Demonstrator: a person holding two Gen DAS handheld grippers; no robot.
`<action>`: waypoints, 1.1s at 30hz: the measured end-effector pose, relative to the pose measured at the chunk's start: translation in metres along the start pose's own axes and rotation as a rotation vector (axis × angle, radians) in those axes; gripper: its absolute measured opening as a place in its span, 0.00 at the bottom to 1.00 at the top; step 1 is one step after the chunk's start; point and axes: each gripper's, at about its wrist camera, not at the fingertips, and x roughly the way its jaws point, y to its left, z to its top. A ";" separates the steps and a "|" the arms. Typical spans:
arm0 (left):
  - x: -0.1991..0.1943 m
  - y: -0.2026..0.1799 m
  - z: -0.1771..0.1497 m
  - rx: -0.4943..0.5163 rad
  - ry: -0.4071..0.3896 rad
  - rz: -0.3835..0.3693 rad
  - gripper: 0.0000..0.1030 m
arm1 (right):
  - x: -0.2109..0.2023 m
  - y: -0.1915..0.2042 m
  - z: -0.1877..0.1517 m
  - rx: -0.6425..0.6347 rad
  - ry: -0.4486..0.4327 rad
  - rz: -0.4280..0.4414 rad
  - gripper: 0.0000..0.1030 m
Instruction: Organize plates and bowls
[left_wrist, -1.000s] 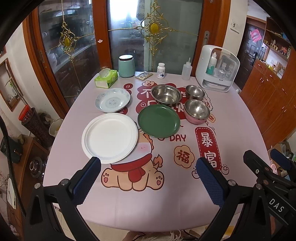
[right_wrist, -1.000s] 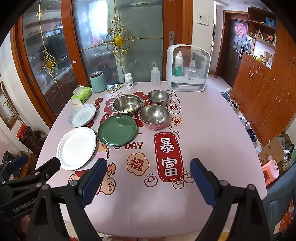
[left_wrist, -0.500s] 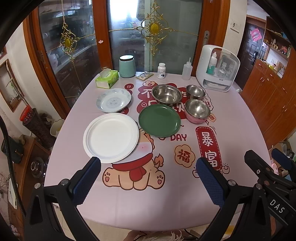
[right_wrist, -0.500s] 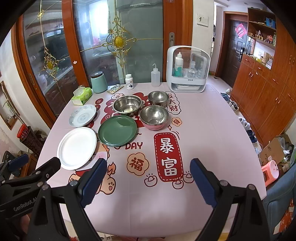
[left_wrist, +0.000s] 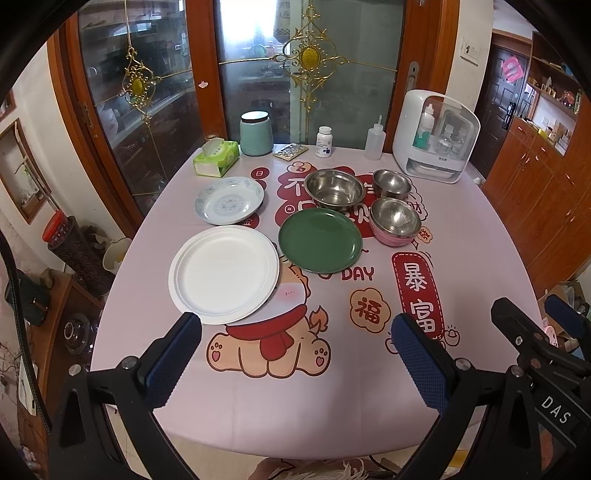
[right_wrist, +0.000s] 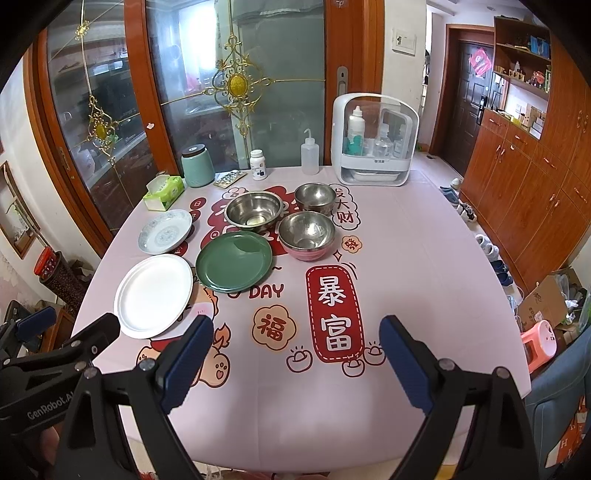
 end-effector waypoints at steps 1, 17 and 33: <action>0.000 0.000 0.000 -0.001 0.001 0.000 0.99 | -0.001 0.000 0.000 -0.001 0.000 0.000 0.89; -0.003 0.010 -0.001 0.003 -0.003 0.005 0.99 | -0.004 -0.002 0.000 0.001 -0.003 -0.001 0.89; -0.003 0.008 -0.001 0.006 -0.002 0.011 0.99 | 0.000 -0.005 0.002 -0.004 0.003 0.004 0.89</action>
